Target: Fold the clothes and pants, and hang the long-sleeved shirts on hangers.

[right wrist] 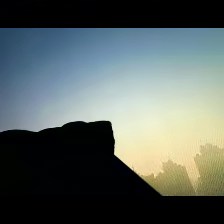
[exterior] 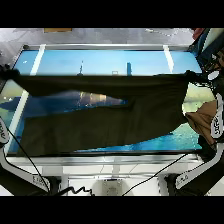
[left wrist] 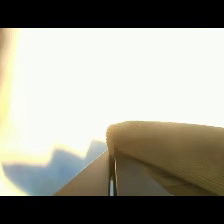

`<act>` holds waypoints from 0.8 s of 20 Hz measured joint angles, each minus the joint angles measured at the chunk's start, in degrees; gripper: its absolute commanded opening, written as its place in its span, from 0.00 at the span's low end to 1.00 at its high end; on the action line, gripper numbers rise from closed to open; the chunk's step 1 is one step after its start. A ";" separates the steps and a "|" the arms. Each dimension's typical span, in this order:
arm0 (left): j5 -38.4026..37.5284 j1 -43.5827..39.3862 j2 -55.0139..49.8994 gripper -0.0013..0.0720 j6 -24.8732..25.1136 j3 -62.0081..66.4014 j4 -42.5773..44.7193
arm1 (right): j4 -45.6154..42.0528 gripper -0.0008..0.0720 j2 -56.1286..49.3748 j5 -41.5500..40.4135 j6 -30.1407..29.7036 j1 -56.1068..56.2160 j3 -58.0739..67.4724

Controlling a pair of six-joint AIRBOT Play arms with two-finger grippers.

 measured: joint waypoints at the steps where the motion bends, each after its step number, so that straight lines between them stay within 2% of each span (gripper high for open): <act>1: 2.54 -0.15 1.05 0.03 -0.68 -0.20 0.07 | 0.00 0.04 0.00 -0.61 0.00 0.11 0.00; 3: 3.85 -0.02 2.29 0.03 -1.70 -2.80 0.28 | -0.02 0.04 -0.04 -1.29 0.02 0.42 0.00; 11: 0.96 1.29 3.54 0.04 -2.71 -25.53 0.85 | -0.39 0.04 -1.16 -3.54 0.09 1.09 0.00; 12: 0.92 1.40 3.56 0.04 -2.82 -27.32 0.90 | -0.39 0.07 -1.36 -3.58 0.09 1.11 0.00; 13: 0.87 1.46 3.58 0.04 -2.82 -28.61 0.90 | -0.37 0.19 -1.53 -3.67 0.11 1.11 -0.04; 14: 0.85 1.51 3.61 0.04 -2.82 -29.46 0.94 | -0.44 0.46 -1.66 -3.69 0.15 1.11 -0.07; 15: 0.79 1.55 3.61 0.04 -2.82 -30.10 1.01 | -0.57 0.67 -1.75 -3.96 0.13 1.11 -0.07; 16: 0.66 1.57 3.61 0.04 -2.82 -30.58 1.03 | -0.55 0.73 -1.79 -3.93 0.15 1.11 -0.07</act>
